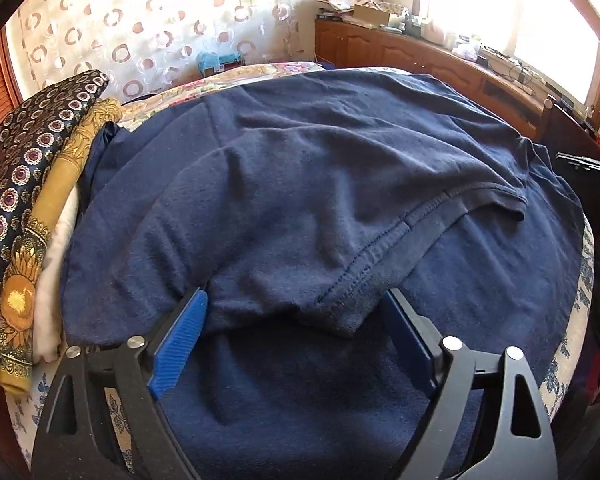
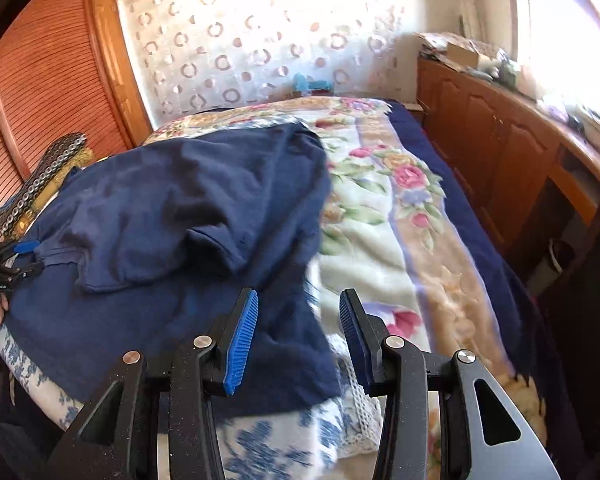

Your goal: Fold small clothes

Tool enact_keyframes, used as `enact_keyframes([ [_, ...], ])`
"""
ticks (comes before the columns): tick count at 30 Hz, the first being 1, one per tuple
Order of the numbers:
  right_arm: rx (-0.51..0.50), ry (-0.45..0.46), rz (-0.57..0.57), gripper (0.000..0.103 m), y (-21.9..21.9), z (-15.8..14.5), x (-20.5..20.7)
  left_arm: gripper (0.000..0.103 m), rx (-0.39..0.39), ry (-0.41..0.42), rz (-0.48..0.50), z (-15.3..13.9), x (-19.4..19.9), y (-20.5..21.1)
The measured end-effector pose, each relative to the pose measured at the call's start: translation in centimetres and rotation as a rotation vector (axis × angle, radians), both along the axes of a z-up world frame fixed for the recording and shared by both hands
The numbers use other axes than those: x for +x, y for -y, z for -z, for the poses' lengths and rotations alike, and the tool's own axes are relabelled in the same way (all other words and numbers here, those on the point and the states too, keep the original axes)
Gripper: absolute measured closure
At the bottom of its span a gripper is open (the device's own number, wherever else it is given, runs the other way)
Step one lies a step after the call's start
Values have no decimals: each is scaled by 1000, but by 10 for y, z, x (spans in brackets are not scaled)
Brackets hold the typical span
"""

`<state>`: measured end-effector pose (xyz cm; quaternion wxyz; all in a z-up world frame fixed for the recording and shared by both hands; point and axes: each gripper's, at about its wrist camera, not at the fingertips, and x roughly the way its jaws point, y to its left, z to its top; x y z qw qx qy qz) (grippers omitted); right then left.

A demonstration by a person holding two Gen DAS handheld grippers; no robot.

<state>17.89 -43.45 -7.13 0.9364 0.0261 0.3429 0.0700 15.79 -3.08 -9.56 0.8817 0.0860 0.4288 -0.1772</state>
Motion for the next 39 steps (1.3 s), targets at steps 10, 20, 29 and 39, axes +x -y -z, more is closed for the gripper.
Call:
enact_keyframes([
  [10, 139, -65, 1, 68, 12, 15, -9, 12, 4, -1, 2, -1, -1, 1],
  [20, 68, -23, -16, 97, 17, 0, -47, 12, 7, 0, 2, 0, 0, 2],
  [29, 46, 19, 12, 86, 4, -9, -59, 12, 7, 0, 1, 0, 0, 1],
  [39, -18, 111, -32, 52, -52, -20, -29, 12, -52, 1, -10, -13, -14, -10],
])
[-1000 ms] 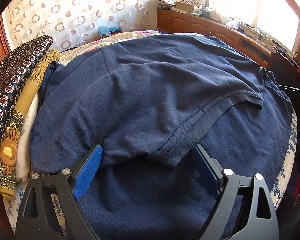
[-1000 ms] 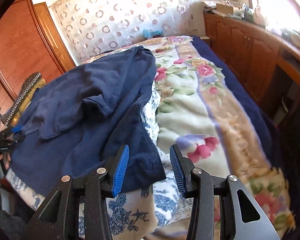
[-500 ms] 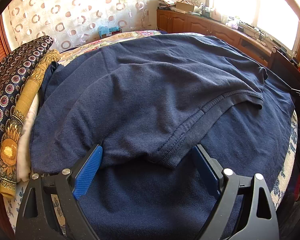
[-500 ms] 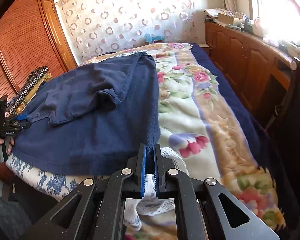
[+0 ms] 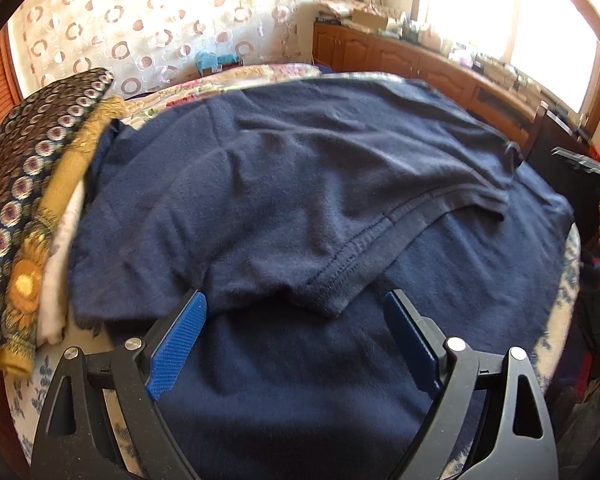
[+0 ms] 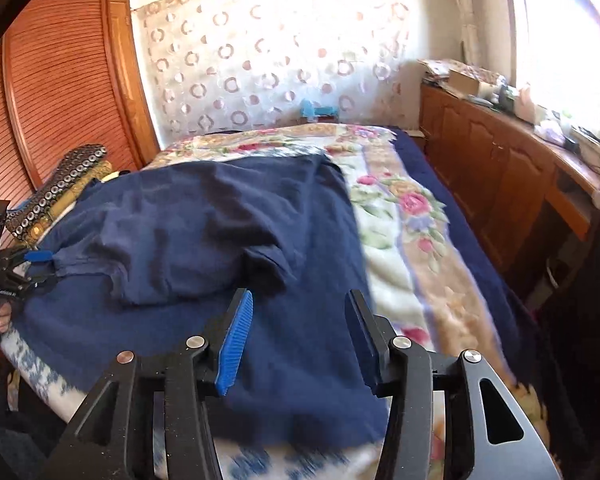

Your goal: Fold small clothes

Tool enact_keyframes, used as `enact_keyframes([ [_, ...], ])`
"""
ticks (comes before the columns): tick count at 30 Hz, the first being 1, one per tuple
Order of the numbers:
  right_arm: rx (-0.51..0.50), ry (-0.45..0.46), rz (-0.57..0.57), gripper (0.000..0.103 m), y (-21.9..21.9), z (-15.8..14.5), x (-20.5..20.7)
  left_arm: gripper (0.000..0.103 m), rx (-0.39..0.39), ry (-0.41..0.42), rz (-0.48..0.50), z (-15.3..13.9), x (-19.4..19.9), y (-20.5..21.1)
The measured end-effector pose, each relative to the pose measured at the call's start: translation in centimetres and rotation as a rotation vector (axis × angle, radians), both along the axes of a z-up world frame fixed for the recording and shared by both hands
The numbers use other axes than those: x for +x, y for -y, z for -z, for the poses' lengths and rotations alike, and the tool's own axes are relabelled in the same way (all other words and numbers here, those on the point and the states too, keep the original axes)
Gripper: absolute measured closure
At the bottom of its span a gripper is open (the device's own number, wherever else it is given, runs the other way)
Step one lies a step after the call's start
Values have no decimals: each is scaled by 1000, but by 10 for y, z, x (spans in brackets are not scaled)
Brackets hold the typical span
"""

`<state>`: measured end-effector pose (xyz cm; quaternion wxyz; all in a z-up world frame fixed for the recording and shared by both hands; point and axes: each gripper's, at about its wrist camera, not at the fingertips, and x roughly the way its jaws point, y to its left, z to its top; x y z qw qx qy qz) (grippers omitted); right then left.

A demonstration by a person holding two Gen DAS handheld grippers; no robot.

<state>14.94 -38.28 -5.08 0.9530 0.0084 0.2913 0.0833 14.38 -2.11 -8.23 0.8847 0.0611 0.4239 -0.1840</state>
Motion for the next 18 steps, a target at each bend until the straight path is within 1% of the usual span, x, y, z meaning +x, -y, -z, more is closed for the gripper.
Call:
enact_keyframes([
  [4, 15, -16, -30, 52, -20, 9, 25, 12, -24, 47, -74, -14, -6, -26],
  [8, 31, -32, -15, 51, -27, 16, 49, 12, -66, 71, -166, -25, -4, -59],
  [11, 30, -44, 11, 51, -28, 21, 60, 13, -45, 90, -226, -29, 1, -76],
  [13, 21, -60, 29, 51, -28, 26, 65, 15, -31, 95, -258, -29, 5, -84],
  [16, 17, -86, 51, 51, -30, 32, 71, 19, -38, 79, -277, -22, 7, -95],
  [18, 12, -104, 60, 51, -34, 34, 77, 28, -36, 57, -276, -14, 11, -95],
])
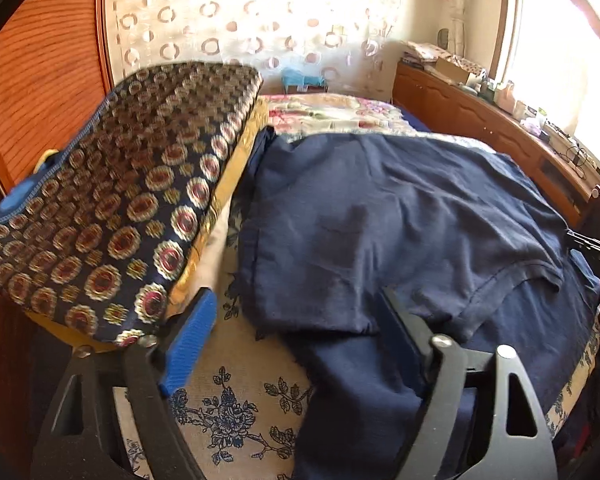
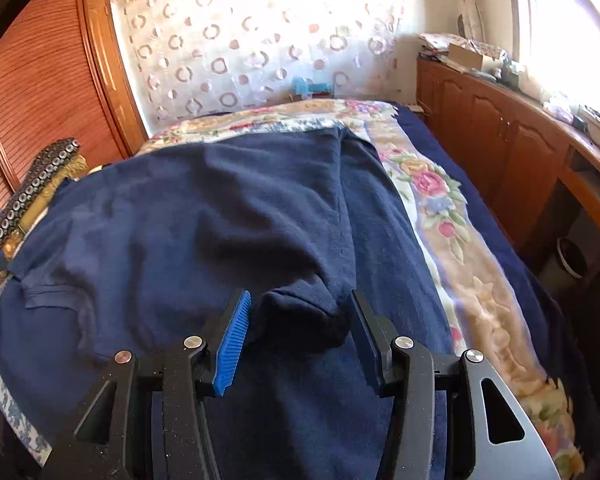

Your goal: Fold small clothes

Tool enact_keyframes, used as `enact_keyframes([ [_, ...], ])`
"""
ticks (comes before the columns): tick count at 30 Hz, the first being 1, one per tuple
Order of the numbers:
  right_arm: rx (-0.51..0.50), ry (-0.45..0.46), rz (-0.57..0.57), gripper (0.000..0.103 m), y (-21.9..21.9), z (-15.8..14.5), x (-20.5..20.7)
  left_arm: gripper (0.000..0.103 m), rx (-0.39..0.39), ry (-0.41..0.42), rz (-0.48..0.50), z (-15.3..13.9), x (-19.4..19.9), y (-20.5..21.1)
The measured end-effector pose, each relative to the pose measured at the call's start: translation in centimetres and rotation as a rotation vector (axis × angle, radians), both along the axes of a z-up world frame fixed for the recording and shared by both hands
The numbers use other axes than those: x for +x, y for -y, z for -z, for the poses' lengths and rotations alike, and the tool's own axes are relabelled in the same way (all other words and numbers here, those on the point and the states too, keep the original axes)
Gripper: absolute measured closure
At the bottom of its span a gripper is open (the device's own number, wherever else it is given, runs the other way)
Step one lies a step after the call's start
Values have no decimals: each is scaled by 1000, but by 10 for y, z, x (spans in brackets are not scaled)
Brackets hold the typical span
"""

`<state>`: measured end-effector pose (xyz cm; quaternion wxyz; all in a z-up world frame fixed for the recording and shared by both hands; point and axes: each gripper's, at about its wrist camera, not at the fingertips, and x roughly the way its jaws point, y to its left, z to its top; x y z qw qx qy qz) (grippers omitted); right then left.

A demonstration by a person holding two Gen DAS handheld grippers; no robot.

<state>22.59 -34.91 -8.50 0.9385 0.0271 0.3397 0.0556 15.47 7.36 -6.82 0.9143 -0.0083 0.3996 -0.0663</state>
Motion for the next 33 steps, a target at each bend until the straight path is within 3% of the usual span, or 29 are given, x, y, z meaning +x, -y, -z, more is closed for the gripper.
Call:
enact_keyframes([
  [3, -16, 12, 4, 51, -4, -2, 1, 38, 8, -34, -4, 10, 8, 2],
  [10, -5, -7, 0, 51, -4, 1, 8, 39, -31, -64, -20, 18, 20, 1],
  [12, -2, -8, 0, 51, -3, 1, 8, 62, -35, -47, -31, 17, 20, 0],
  [15, -15, -10, 1, 51, -3, 1, 8, 80, -48, -30, -44, 12, 18, -3],
  [17, -23, -11, -1, 51, -4, 1, 9, 88, -54, -19, -27, 7, 17, -2],
  [21, -55, -13, -23, 51, -10, 1, 10, 91, -20, 16, -3, -5, 12, 6],
  [23, -59, -12, -28, 59, -11, 1, 11, 92, -3, 41, 9, -12, 10, 12],
  [28, -71, -11, -42, 93, -14, 1, 11, 94, 5, 75, 38, -27, 9, 24],
  [33, -103, 11, -75, 95, -18, -7, 7, 94, -8, 127, 45, -46, 9, 27],
])
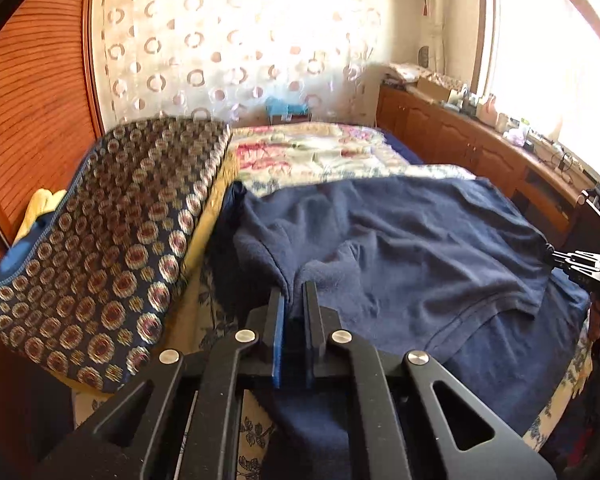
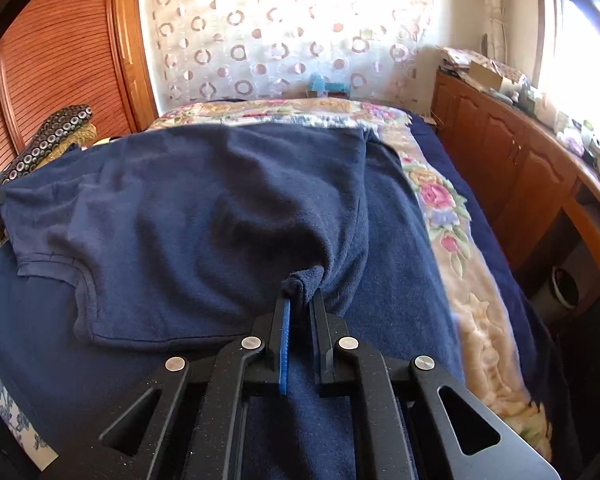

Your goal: Fold small clothes

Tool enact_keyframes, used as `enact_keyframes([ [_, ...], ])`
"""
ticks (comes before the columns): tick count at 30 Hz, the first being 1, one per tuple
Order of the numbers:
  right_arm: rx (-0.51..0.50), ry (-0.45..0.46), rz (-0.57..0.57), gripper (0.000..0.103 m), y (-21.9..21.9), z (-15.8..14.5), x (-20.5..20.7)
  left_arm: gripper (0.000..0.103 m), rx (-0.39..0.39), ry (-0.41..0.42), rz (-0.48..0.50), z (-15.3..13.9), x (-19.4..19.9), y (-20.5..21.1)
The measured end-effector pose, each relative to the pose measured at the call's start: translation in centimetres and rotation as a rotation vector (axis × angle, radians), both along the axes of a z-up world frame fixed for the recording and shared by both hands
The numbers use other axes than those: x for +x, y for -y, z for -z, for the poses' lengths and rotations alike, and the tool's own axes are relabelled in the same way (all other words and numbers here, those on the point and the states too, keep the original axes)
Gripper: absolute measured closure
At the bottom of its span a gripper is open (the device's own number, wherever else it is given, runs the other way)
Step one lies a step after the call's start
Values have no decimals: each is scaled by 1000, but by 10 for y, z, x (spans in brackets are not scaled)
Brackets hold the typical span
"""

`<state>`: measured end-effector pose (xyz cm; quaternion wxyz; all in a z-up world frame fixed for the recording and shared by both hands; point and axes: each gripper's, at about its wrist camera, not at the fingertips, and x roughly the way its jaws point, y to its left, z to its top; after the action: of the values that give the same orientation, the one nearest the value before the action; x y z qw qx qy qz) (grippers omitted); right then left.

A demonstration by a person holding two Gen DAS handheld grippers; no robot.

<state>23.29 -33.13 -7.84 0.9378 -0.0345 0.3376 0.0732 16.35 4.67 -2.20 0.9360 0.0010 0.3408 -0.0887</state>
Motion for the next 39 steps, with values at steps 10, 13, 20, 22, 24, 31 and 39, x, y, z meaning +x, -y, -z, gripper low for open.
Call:
enact_keyframes([
  [10, 16, 126, -42, 96, 13, -62, -39, 94, -48, 84, 46, -35, -25, 0],
  [13, 20, 146, -54, 96, 18, -73, -60, 94, -68, 83, 55, -33, -42, 0],
  [20, 0, 108, -48, 96, 34, -55, -106, 94, -68, 10, 40, 5, -74, 0],
  [22, -6, 67, -43, 96, 36, -38, -110, 94, -64, -27, 29, 22, -77, -1],
  [24, -5, 36, -32, 96, 37, -23, -111, 94, -62, -58, 18, 34, -78, -2],
  [31, 3, -16, -7, 96, 33, 0, -101, 94, -63, -100, 9, 50, -78, -4],
  [39, -41, 8, 33, 80, 27, -8, -98, 91, -74, -117, 12, 56, -82, -2],
])
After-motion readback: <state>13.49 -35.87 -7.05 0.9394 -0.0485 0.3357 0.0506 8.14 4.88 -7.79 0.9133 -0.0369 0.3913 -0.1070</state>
